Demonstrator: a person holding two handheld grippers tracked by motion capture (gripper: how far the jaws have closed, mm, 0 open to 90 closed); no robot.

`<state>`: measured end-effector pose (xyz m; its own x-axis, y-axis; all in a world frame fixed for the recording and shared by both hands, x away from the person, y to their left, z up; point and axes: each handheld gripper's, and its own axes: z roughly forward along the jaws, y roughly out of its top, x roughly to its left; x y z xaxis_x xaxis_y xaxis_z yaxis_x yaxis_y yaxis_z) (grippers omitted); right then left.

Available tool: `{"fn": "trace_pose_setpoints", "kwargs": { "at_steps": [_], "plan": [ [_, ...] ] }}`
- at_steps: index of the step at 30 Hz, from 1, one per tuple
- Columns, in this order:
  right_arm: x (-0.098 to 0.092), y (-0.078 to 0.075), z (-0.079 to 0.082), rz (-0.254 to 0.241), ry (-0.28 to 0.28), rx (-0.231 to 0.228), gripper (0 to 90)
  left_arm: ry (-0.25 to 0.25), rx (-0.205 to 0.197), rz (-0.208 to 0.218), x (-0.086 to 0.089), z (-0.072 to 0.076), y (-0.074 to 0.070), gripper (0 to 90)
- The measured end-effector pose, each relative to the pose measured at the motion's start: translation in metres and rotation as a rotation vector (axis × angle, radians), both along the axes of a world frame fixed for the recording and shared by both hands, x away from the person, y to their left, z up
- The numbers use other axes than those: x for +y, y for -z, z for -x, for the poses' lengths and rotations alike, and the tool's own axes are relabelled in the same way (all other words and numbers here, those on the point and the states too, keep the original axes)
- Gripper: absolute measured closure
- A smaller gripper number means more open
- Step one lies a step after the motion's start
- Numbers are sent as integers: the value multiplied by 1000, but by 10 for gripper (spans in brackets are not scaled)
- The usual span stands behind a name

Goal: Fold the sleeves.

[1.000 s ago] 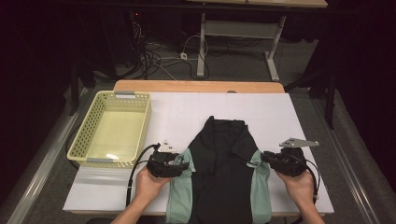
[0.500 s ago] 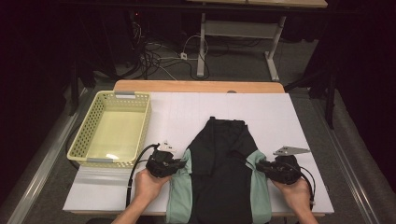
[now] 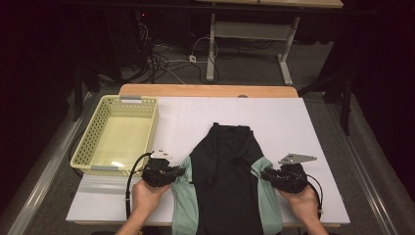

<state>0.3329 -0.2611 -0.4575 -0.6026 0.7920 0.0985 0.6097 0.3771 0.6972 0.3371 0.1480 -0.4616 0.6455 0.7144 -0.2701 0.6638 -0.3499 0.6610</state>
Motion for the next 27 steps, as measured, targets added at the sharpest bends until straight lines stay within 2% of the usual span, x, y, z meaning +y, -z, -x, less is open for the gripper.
{"fn": "trace_pose_setpoints", "kwargs": {
  "at_steps": [4,9,15,27],
  "plan": [
    [-6,-2,0,-23,9,-1,683,-16,-22,0,0,2,0,613],
    [-15,-7,2,-50,29,-24,655,-30,-81,30,1,9,-5,502],
    [-24,-12,3,-81,63,-53,638,-37,-144,52,4,16,-12,465],
    [-28,-13,2,-103,85,-81,618,-45,-151,57,6,14,-13,443]
  ]
}}
